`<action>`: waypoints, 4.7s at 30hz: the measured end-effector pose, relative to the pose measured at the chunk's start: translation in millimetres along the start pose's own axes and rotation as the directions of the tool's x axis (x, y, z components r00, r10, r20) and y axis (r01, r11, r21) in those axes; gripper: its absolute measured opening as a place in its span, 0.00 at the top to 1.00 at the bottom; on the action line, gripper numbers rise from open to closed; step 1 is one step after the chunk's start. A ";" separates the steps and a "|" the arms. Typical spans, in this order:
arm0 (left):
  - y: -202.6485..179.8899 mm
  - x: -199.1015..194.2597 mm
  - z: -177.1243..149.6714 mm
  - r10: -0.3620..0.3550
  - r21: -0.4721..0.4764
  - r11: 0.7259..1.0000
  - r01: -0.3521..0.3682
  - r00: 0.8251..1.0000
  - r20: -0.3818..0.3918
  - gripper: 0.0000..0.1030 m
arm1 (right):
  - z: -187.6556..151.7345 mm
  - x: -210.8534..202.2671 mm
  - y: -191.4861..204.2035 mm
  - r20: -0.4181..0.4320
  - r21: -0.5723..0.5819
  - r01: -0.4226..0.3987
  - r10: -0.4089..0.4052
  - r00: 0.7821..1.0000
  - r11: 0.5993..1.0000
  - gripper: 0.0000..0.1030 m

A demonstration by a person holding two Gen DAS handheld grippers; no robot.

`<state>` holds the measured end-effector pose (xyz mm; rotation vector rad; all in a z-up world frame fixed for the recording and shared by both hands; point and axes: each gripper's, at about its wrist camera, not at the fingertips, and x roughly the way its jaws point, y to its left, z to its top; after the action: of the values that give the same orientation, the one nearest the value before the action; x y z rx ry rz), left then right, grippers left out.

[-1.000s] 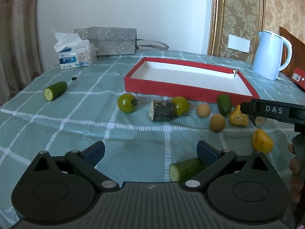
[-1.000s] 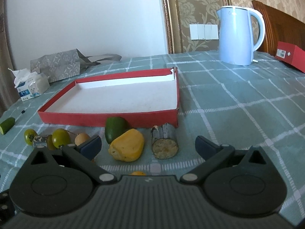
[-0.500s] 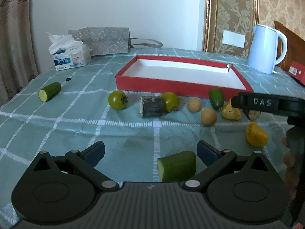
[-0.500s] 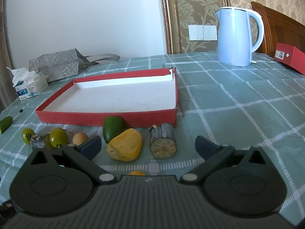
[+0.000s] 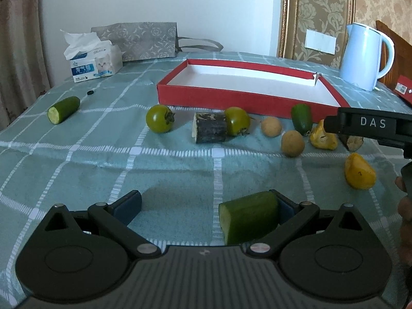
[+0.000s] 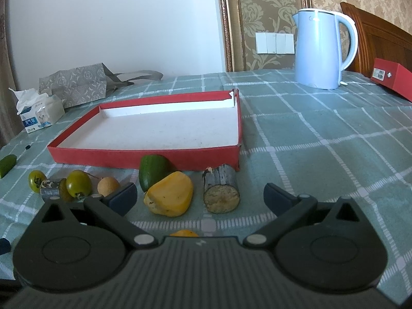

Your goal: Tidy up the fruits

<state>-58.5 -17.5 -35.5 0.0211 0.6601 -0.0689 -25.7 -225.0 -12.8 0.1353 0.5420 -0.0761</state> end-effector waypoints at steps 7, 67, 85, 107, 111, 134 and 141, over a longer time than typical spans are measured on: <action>-2.9 0.5 -2.6 0.008 0.030 1.000 -0.009 1.000 0.010 0.00 | 1.1 1.4 -1.1 0.003 -0.003 0.014 -0.014 1.000 1.000 0.00; 15.7 30.2 33.3 -0.056 -0.017 0.998 0.057 0.996 0.076 0.62 | -16.0 -28.3 -12.3 -0.064 -0.222 -0.087 0.074 0.995 0.971 0.07; 12.7 36.8 33.8 -0.065 -0.005 0.998 0.065 0.996 0.067 0.62 | -26.7 -20.1 8.8 -0.103 -0.268 -0.157 0.134 0.986 0.951 0.59; 11.5 34.8 32.8 -0.057 -0.006 0.998 0.058 0.996 0.068 0.62 | -23.8 -21.5 9.3 -0.112 -0.303 -0.129 0.099 0.989 0.944 0.57; 11.4 33.9 32.6 -0.059 -0.003 0.998 0.060 0.996 0.068 0.63 | -28.5 -25.7 14.5 -0.100 -0.325 -0.143 0.116 0.988 0.935 0.62; 10.1 33.4 31.1 -0.066 0.007 0.998 0.066 0.995 0.071 0.63 | -29.3 -28.6 11.2 -0.106 -0.328 -0.147 0.118 0.987 0.933 0.61; 10.1 33.4 30.5 -0.064 0.009 0.998 0.063 0.995 0.072 0.63 | -31.8 -39.6 13.3 -0.030 -0.349 -0.129 0.127 0.992 0.928 0.73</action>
<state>-12.9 -10.6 -31.9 0.0042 0.5877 -0.1325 -74.2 -205.7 -17.7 -0.1779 0.5445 0.1490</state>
